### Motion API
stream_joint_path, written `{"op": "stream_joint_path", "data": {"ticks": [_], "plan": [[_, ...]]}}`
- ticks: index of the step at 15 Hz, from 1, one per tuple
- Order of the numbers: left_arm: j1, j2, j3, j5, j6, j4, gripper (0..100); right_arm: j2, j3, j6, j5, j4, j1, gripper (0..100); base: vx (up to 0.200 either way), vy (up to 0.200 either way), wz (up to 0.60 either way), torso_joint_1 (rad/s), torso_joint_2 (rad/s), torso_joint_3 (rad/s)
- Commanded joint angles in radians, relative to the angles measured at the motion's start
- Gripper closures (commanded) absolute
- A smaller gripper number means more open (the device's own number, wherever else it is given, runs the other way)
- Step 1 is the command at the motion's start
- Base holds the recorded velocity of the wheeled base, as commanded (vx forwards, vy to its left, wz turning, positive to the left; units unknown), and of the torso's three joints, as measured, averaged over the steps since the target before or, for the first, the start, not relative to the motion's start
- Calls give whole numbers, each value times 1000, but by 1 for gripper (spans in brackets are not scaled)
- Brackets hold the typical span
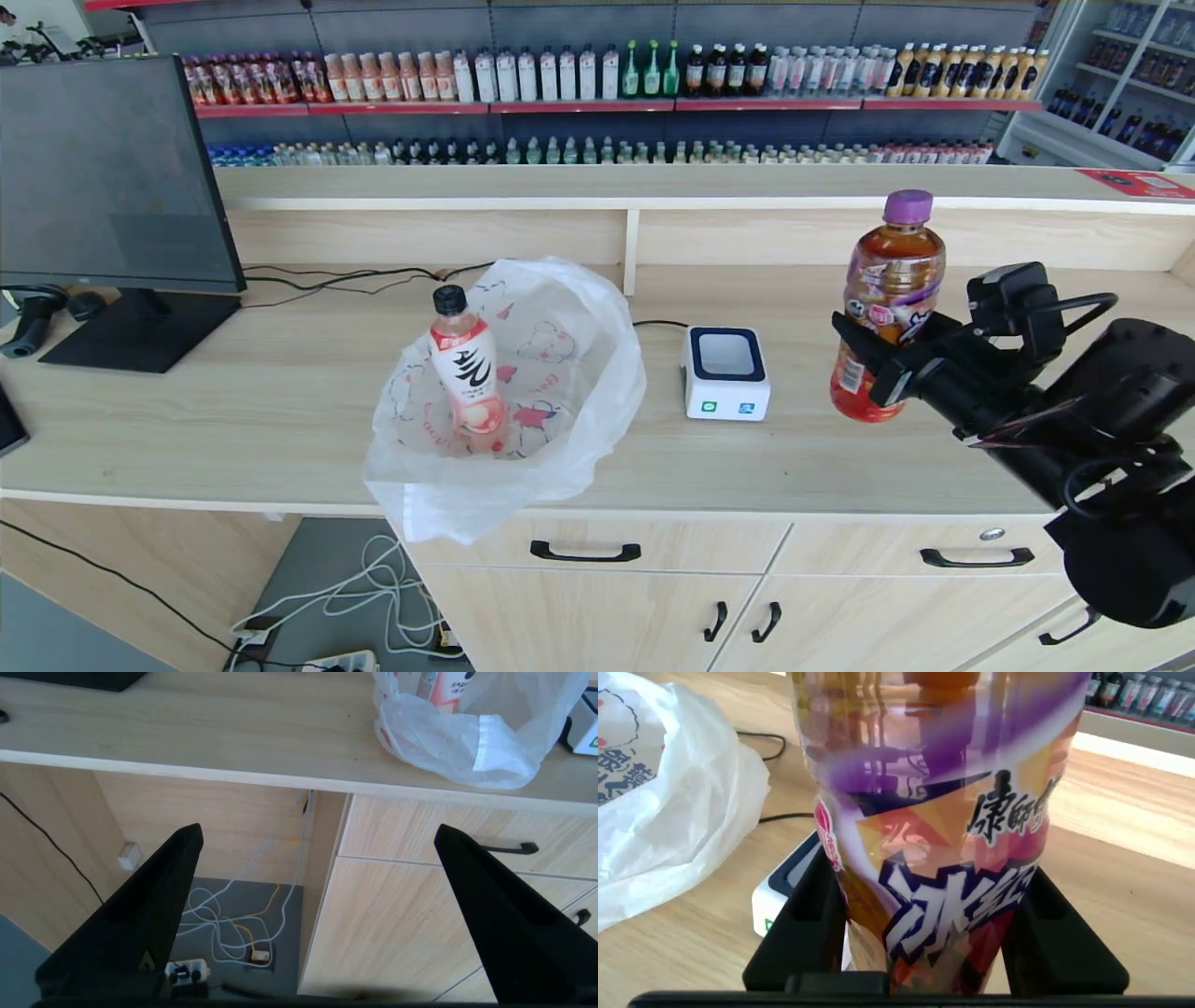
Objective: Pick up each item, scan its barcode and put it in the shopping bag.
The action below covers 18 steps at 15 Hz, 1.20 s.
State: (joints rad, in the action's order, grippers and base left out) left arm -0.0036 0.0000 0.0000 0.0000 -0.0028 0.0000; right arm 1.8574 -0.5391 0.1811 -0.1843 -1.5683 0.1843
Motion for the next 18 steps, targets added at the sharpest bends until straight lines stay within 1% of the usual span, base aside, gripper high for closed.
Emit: {"op": "stream_joint_path", "data": {"ticks": [1, 3, 4, 6, 10, 15, 17, 18], "plan": [[1, 0, 0, 0, 0, 0, 0, -46, 36, -32, -1, -3, -20, 100, 0, 0, 0, 0, 0, 0], [1, 0, 0, 0, -2, 0, 0, -61, 38, -34, -1, -3, -43, 100, 0, 0, 0, 0, 0, 0], [1, 0, 0, 0, -2, 0, 0, -61, 30, -35, -1, -3, -65, 100, -200, 0, 0, 2, -2, -2], [1, 0, 0, 0, 0, 0, 0, -61, -28, -37, -1, -3, -77, 100, -200, 0, 0, 19, 12, 2], [1, 0, 0, 0, 0, 0, 0, -70, -2, -37, -1, -3, -80, 100, 0, 0, 0, 0, 0, 0], [1, 0, 0, 0, -3, 0, 0, -73, -15, -38, -1, -3, -108, 100, 0, 200, 0, 4, 14, 0], [1, 0, 0, 0, -3, 0, 0, -75, -42, -37, -1, -3, -108, 100, 0, 200, 0, 15, 7, -5], [1, 0, 0, 0, -3, 0, 0, -81, -24, -37, -1, -3, -106, 100, 0, 200, 0, -2, -2, 2]]}}
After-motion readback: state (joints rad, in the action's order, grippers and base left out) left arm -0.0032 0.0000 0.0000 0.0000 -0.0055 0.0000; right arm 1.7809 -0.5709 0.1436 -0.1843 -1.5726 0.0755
